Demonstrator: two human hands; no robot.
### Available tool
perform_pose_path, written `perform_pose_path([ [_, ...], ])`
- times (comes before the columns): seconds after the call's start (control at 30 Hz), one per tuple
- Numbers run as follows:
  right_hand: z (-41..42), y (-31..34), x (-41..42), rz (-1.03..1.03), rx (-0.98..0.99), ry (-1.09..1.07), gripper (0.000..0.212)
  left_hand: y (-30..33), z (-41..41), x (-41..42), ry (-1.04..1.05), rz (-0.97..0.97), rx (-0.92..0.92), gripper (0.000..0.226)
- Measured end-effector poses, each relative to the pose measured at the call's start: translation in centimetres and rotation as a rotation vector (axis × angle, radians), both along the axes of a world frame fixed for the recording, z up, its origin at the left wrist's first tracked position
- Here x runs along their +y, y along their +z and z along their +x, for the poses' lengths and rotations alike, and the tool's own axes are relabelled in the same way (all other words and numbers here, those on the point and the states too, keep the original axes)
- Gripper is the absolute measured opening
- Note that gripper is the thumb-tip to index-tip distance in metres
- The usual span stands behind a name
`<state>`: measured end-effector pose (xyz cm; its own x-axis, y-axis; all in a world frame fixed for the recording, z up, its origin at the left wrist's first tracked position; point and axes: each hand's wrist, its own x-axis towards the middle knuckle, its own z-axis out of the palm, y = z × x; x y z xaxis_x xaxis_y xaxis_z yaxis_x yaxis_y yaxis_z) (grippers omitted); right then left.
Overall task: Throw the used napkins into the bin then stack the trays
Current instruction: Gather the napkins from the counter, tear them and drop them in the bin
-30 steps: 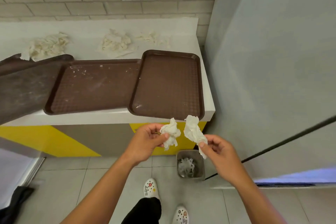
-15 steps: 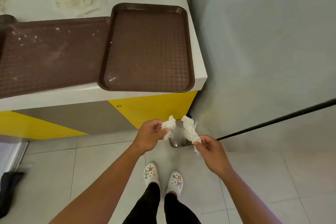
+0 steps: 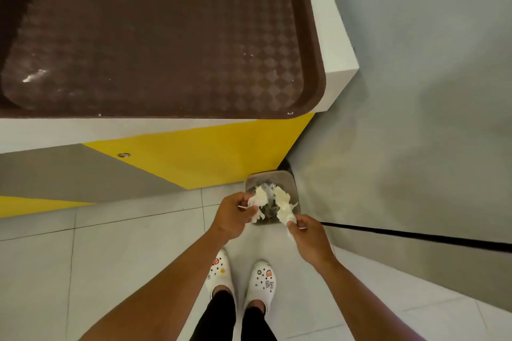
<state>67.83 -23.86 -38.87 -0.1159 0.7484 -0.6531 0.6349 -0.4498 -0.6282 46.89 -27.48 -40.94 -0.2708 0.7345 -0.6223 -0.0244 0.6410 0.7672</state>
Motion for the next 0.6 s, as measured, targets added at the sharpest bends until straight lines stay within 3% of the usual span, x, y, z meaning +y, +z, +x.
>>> perform_pose_path([
  [0.23, -1.2, -7.6, 2.3, 0.009, -0.079, 0.073, 0.026, -8.9, 1.0, 1.7, -0.073, -0.032, 0.120, 0.022],
  [0.33, -1.8, -9.5, 3.6, 0.014, -0.130, 0.126, 0.023, -10.7, 1.5, 2.8, -0.105, -0.039, 0.164, 0.011],
  [0.43, -2.5, -10.7, 4.8, -0.007, -0.148, 0.154, 0.017, -11.5, 2.0, 3.9, -0.212, -0.075, 0.218, 0.031],
  [0.53, -2.8, -10.6, 5.5, -0.028, -0.199, 0.157, 0.041, -11.7, 1.9, 4.8, -0.322, -0.108, 0.245, 0.052],
  [0.6, -2.7, -9.9, 5.4, -0.015, -0.157, 0.133, 0.030, -11.1, 1.5, 4.9, -0.383, -0.097, 0.303, 0.056],
])
